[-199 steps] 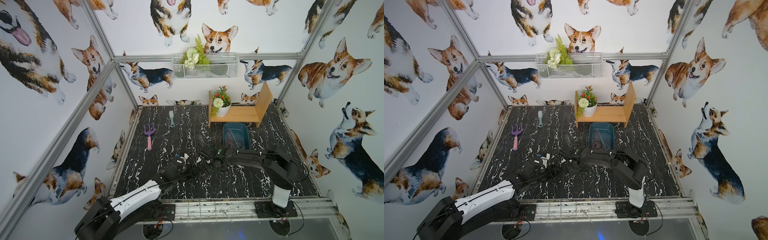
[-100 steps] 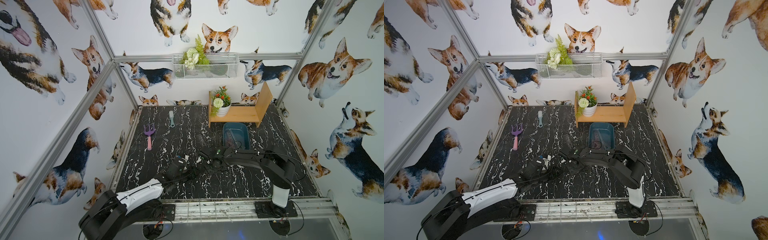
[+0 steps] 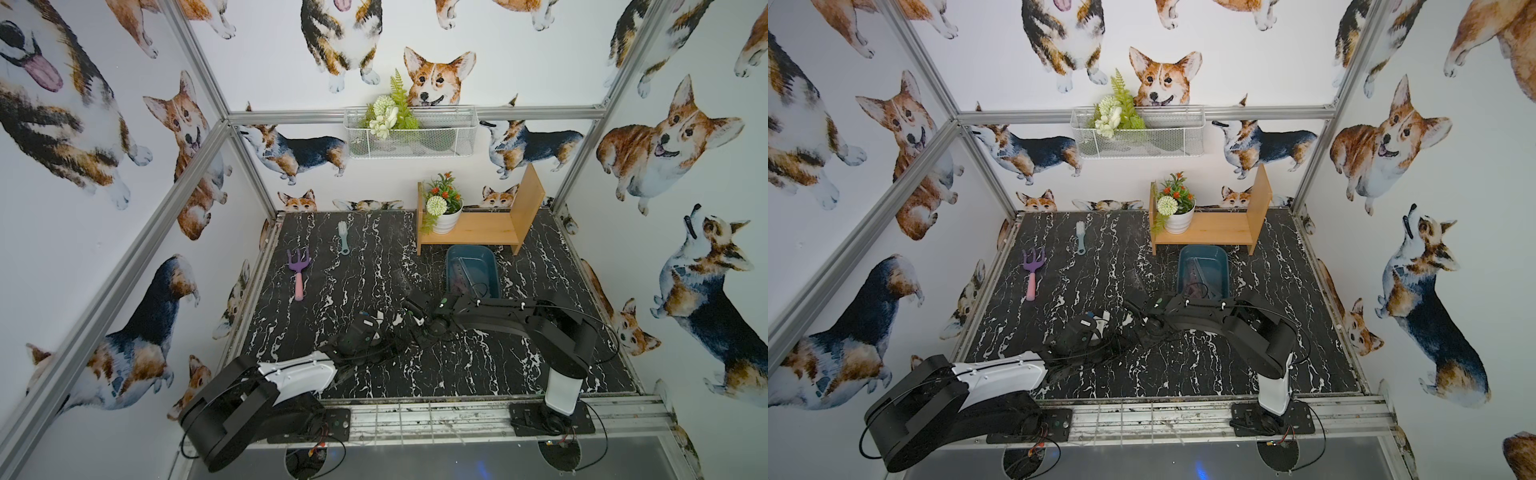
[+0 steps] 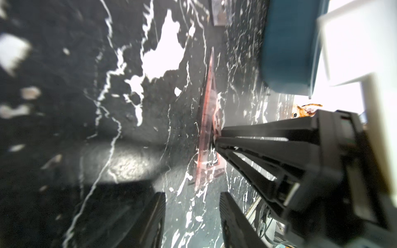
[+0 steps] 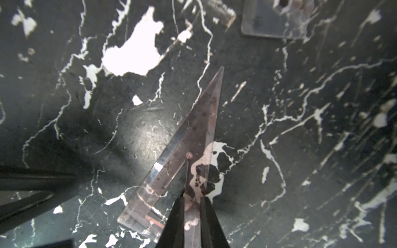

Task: Put the scattered rulers into the storage box
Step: Pick up the ruler from the center of the board.

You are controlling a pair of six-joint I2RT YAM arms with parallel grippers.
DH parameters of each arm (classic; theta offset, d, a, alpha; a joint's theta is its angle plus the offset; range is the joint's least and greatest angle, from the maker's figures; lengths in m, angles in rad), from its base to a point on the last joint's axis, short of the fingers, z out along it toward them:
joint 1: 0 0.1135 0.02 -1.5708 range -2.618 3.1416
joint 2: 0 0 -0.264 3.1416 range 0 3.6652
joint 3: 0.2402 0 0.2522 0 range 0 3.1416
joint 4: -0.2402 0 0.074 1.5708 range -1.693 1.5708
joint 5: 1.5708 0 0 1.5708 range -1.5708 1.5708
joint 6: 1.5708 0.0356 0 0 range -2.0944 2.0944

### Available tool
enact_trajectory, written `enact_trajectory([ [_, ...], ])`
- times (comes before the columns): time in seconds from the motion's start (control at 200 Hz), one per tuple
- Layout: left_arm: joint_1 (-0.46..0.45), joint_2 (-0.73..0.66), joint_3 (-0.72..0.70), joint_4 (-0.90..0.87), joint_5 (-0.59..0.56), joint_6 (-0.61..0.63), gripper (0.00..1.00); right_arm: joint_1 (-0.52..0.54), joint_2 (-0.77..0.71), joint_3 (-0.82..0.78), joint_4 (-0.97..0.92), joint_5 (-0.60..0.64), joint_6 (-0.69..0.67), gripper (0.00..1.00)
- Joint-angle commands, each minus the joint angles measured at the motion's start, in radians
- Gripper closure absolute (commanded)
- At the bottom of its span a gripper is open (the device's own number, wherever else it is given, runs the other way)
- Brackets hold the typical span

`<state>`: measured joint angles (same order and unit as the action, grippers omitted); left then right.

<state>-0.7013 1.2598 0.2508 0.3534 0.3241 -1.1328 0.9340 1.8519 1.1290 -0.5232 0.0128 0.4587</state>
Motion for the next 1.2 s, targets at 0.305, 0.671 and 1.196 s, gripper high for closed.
enact_trajectory([
  [0.305,-0.038,0.191,0.024,0.224,0.032,-0.049,0.57,-0.025,-0.004,-0.077,0.033,-0.083,0.001,0.85],
  [0.671,-0.046,0.252,0.046,0.286,0.043,-0.079,0.75,-0.044,-0.043,-0.107,0.057,-0.103,0.014,0.85],
  [1.196,-0.036,0.151,0.159,0.087,0.062,-0.001,1.00,-0.175,-0.407,-0.157,0.054,-0.074,0.037,0.47],
])
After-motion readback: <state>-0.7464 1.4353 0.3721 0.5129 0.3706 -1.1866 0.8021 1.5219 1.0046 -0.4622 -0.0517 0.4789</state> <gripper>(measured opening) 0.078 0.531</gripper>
